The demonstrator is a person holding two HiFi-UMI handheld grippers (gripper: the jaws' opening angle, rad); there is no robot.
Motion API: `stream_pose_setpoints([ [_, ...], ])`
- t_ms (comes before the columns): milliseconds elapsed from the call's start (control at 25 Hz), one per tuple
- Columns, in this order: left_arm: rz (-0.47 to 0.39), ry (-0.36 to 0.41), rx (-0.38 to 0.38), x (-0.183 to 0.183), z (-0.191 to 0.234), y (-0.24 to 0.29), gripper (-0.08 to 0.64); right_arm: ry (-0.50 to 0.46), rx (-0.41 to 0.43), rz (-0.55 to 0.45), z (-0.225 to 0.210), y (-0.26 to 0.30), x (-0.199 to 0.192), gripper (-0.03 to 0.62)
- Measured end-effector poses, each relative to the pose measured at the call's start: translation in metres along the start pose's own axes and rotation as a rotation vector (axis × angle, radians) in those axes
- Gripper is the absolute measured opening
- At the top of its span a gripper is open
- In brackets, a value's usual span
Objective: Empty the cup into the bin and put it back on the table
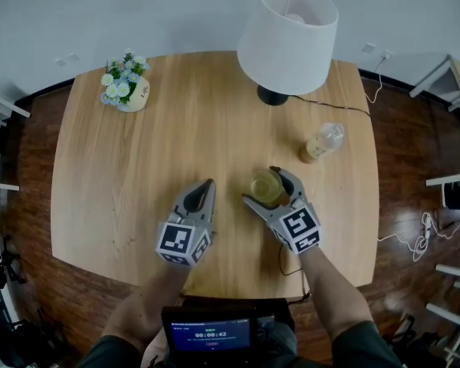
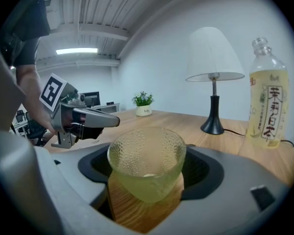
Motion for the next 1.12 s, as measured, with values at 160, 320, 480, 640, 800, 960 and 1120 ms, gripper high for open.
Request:
stream_pose_setpoints([
  [160,0.001,0.002,-0.004,0.0,-0.001,0.0,-0.002,0.004,0.008,0.013,0.001,0.0,0.001,0.405],
  [320,0.0,0.007,-0.005,0.001,-0.001,0.001,-0.002,0.006,0.016,0.034,0.002,0.0,-0.001,0.41],
  [480,-0.006,0.009,0.005,0.003,-0.001,-0.003,-0.002,0.005,-0.003,0.001,0.002,0.0,0.007,0.459],
  [640,-0.013,0.019,0.01,0.007,-0.002,-0.009,-0.002,-0.005,-0.012,-0.005,-0.002,-0.006,0.008,0.459],
  [800,-0.047,0.028,0.019,0.015,-0.008,-0.018,-0.002,0.01,-0.041,-0.027,-0.003,-0.023,0.015,0.459],
  [960,-0.1,0.03,0.012,0.03,-0.021,-0.032,-0.003,0.019,-0.063,-0.099,-0.003,-0.047,0.041,0.435],
  [1120,-0.142,0.025,0.011,0.039,-0.034,-0.049,-0.003,0.021,-0.093,-0.158,-0.002,-0.076,0.057,0.257],
])
Point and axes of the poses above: the fingertips, and each gripper's own axes: y forward along the fingers, z to its left, x out of its top, the point moved 5 cm from there along -y, backward along the fingers, and after that the axes turned 12 degrees about -y, right-handed, at the moved point
